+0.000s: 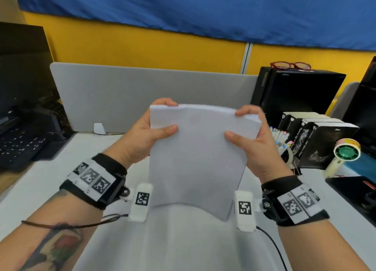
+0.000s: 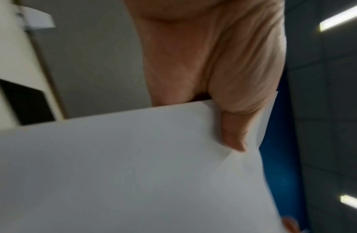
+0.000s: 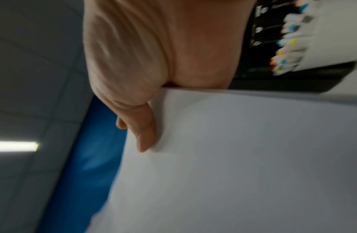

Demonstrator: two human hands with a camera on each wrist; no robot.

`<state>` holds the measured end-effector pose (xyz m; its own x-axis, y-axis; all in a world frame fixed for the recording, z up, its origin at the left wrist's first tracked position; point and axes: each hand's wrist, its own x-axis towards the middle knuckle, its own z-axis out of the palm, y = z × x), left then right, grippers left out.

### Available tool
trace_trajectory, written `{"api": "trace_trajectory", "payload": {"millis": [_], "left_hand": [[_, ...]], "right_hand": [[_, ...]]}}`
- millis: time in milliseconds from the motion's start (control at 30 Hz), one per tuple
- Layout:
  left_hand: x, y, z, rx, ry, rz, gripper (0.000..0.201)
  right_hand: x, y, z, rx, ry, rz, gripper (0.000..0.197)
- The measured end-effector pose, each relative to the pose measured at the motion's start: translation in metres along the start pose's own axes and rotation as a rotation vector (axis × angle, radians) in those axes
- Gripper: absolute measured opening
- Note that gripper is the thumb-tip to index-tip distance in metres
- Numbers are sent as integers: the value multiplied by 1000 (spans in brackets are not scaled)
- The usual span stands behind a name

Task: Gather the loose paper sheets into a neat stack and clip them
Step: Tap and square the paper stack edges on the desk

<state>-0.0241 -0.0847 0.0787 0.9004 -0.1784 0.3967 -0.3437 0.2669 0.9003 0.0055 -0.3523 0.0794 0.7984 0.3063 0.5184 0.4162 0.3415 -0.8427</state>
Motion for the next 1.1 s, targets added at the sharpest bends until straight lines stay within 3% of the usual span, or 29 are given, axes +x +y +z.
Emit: {"api": "trace_trajectory", "payload": {"millis": [67, 167, 333, 500, 567, 800, 933, 1033, 1100], "left_hand": [[-4, -9, -3, -19, 17, -40, 49], [-1, 3, -8, -41, -76, -71, 61], [5, 16, -6, -50, -52, -78, 27], [2, 8, -10, -37, -92, -81, 46], [1, 9, -10, -37, -104, -73, 51], [2, 10, -12, -41, -96, -66, 36], [2, 11, -13, -41, -125, -106, 49], [2, 10, -13, -67, -96, -100, 30], [1, 9, -11, -48, -74, -91, 27]], "right_hand": [[-5, 8, -3, -11, 14, 49, 49], [0, 6, -5, 2, -1, 73, 42], [2, 3, -6, 100, -63, 102, 46], [4, -1, -13, 186, -131, 137, 40], [5, 0, -15, 196, -132, 148, 48], [7, -3, -11, 177, -169, 129, 39], [6, -1, -10, 153, -160, 154, 40], [5, 0, -11, 193, -174, 131, 47], [5, 0, -11, 198, -162, 140, 38]]}}
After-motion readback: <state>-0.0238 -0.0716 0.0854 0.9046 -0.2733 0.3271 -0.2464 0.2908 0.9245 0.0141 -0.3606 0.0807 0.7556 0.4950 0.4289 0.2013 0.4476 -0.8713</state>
